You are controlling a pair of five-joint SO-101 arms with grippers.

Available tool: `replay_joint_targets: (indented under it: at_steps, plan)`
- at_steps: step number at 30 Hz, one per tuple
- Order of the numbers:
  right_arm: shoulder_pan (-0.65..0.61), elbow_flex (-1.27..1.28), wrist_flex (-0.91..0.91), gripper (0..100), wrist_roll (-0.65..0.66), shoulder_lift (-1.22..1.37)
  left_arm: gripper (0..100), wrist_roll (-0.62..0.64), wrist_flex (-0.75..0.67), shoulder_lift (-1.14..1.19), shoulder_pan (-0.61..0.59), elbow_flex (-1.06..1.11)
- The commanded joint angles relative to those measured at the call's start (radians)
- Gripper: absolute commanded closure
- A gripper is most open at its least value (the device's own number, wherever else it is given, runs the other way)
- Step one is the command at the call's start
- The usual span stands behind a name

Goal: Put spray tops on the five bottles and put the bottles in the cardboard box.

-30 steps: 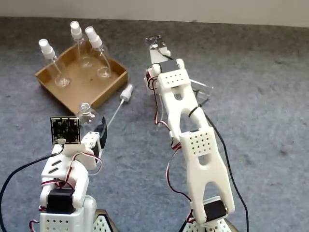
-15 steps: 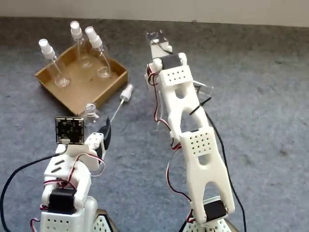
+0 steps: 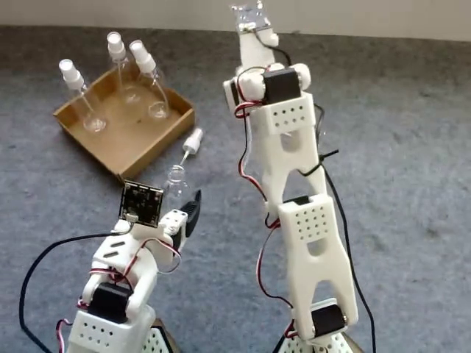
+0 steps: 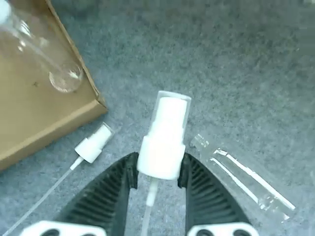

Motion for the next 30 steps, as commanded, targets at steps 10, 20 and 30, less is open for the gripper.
replay_joint_targets:
  at_steps: [10, 20, 30]
  plan:
    - [0.018, -0.101, 0.022, 94.3, -0.011, -0.532, 96, 0.009, -0.034, -0.008, 0.099, -0.015]
    - [0.018, 0.3, 0.021, 94.3, -0.011, -0.937, 96, 0.009, -0.034, -0.008, 0.252, -0.01]
    - [0.018, 0.555, 0.021, 94.3, -0.011, -1.256, 96, 0.006, -0.034, -0.008, 0.453, -0.013]
